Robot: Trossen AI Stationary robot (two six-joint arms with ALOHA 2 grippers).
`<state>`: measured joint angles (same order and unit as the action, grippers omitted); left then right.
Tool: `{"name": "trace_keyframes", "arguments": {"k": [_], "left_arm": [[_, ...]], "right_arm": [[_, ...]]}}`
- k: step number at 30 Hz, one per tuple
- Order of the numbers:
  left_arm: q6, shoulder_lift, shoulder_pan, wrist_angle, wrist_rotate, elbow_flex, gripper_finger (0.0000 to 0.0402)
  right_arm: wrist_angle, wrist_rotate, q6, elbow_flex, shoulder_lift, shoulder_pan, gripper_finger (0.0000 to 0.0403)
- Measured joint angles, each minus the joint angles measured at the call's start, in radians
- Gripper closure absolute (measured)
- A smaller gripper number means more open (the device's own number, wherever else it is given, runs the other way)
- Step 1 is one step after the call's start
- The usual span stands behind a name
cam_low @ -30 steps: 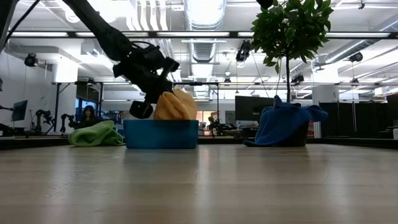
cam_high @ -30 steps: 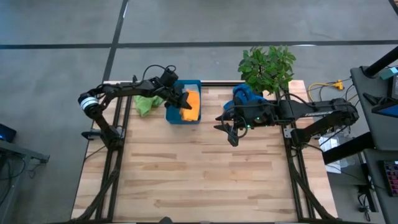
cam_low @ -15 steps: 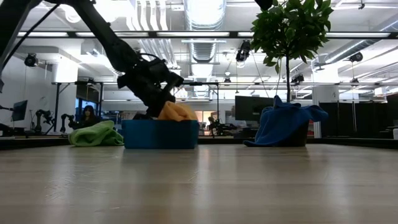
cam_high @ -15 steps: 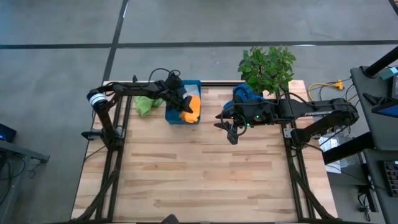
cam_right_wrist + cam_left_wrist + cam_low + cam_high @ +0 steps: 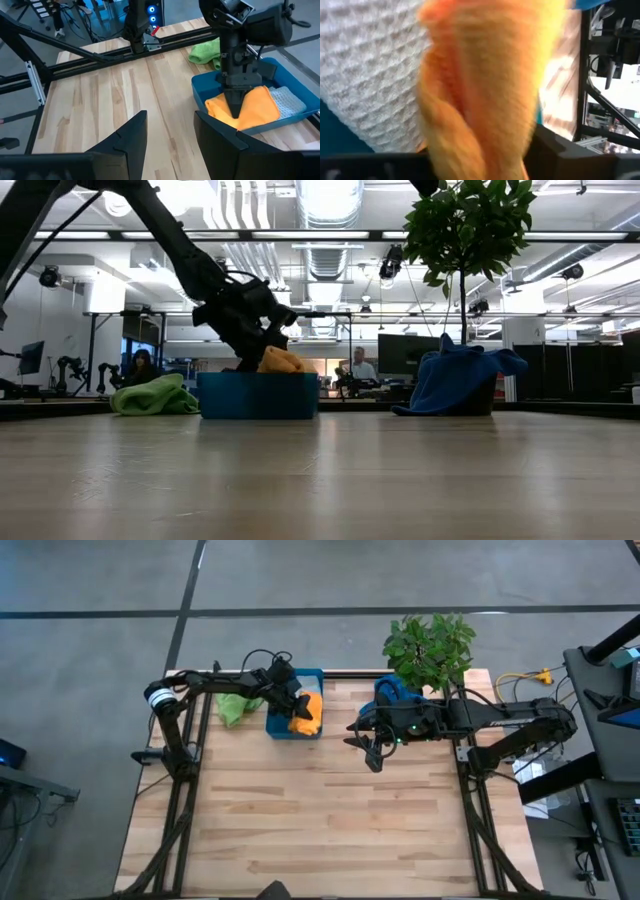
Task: Fold microfiber towels
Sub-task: Put the orange microfiber cloth into the blue bin
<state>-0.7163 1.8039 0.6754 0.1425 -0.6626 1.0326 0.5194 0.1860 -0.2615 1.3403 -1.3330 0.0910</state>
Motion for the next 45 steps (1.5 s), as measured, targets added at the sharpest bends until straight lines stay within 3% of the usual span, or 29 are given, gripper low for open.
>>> {"name": "trace_keyframes", "arguments": {"k": [7, 11, 16, 24, 34, 37, 39, 45], "left_arm": [[0.054, -0.02, 0.01, 0.001, 0.028, 0.025, 0.018], [0.078, -0.023, 0.015, 0.002, 0.027, 0.038, 0.0144], [0.121, -0.023, 0.032, 0.03, 0.026, 0.072, 0.0135], [0.282, -0.024, 0.07, 0.237, 0.097, 0.185, 0.0135], [0.308, 0.0, 0.073, 0.304, 0.105, 0.188, 0.0136], [0.325, 0.006, 0.072, 0.334, 0.134, 0.188, 0.0154], [0.344, 0.006, 0.072, 0.35, 0.15, 0.188, 0.0189], [0.424, -0.058, 0.077, 0.417, 0.199, 0.188, 0.0376]], "right_arm": [[0.0, 0.0, 0.0, 0.0, 0.0, 0.0, 0.0247], [-0.001, 0.0, 0.0, 0.0, 0.0, 0.0, 0.0247], [-0.002, 0.0, 0.0, 0.0, 0.0, 0.0, 0.0247], [-0.002, 0.0, 0.0, 0.0, 0.0, 0.0, 0.0246], [-0.008, 0.0, 0.002, 0.0, 0.0, 0.0, 0.0246], [-0.009, 0.0, 0.004, 0.0, 0.0, 0.0, 0.0246], [-0.01, 0.0, 0.004, 0.0, 0.0, 0.0, 0.0247], [-0.024, 0.0, 0.004, 0.0, 0.0, 0.0, 0.0247]]}}
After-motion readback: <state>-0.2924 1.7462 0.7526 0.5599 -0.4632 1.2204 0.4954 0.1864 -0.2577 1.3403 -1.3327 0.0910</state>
